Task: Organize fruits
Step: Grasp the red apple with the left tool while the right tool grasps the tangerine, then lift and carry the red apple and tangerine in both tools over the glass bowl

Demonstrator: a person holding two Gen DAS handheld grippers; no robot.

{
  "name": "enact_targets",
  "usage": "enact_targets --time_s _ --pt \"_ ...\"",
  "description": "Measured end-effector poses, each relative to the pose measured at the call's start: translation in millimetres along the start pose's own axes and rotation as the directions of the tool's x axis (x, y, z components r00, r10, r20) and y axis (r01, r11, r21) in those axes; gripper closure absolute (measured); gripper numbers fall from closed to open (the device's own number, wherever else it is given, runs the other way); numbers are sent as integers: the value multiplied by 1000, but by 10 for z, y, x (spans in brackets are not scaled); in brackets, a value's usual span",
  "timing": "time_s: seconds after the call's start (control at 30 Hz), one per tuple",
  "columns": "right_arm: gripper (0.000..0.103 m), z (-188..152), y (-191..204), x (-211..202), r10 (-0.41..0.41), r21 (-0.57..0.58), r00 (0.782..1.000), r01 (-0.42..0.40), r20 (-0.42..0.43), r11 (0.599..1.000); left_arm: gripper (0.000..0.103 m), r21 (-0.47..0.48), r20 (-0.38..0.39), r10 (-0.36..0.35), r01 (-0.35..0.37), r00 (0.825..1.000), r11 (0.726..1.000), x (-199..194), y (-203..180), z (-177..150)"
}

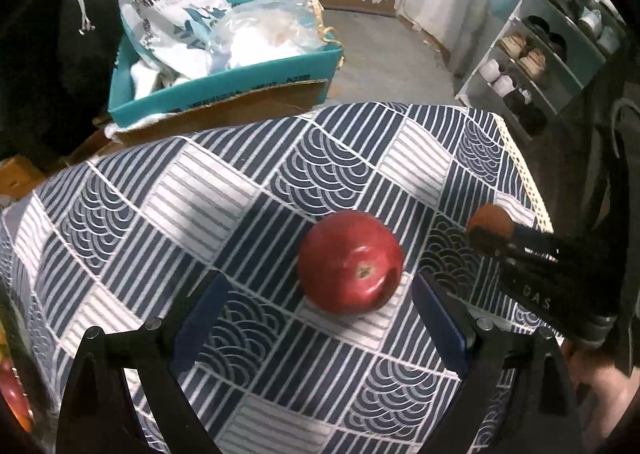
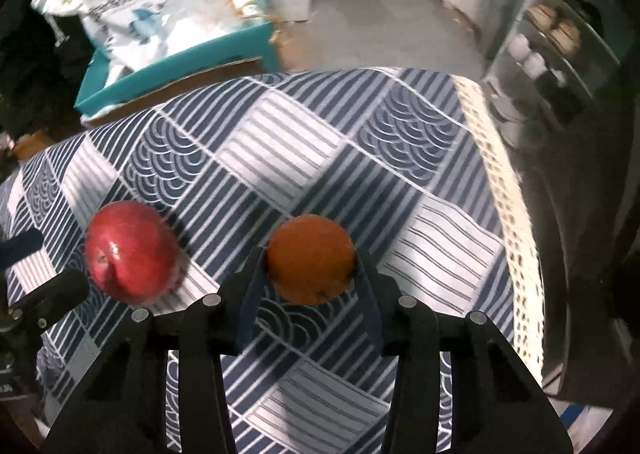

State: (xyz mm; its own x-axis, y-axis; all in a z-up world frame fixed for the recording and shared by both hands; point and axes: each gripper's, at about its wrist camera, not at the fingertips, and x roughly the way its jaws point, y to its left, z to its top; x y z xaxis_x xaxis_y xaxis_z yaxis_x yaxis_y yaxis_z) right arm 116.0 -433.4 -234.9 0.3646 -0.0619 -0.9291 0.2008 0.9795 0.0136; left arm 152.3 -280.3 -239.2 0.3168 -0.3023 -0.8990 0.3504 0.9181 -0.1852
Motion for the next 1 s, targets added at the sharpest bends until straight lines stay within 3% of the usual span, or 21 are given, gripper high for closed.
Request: enact_targets --time_s 0.17,0.43,0.5,0.57,0.6,0.83,1.0 --pt "60 -61 -158 30 -13 70 1000 14 -8 997 9 -14 -29 5 -5 1000 1000 185 -68 14" --pt "60 -49 -163 47 -16 66 1000 16 2 998 9 -55 -62 15 -19 998 998 386 -81 28" --pt "60 -50 -158 51 -16 67 1000 16 2 998 13 -53 -73 10 -13 997 999 429 -79 33" --pt "60 -54 -148 47 -18 59 1000 18 3 998 26 -51 -86 -31 27 996 998 468 -77 34" --pt "60 -57 -145 46 -20 55 1000 20 4 998 27 -52 -89 -50 45 995 998 477 -77 27" --pt "60 -66 -121 41 -17 47 1000 17 5 999 28 -41 -88 -23 19 996 999 445 -121 -9" --pt "60 -56 -74 -11 -20 29 1000 20 19 999 28 17 -64 13 -12 998 1000 330 -164 -41"
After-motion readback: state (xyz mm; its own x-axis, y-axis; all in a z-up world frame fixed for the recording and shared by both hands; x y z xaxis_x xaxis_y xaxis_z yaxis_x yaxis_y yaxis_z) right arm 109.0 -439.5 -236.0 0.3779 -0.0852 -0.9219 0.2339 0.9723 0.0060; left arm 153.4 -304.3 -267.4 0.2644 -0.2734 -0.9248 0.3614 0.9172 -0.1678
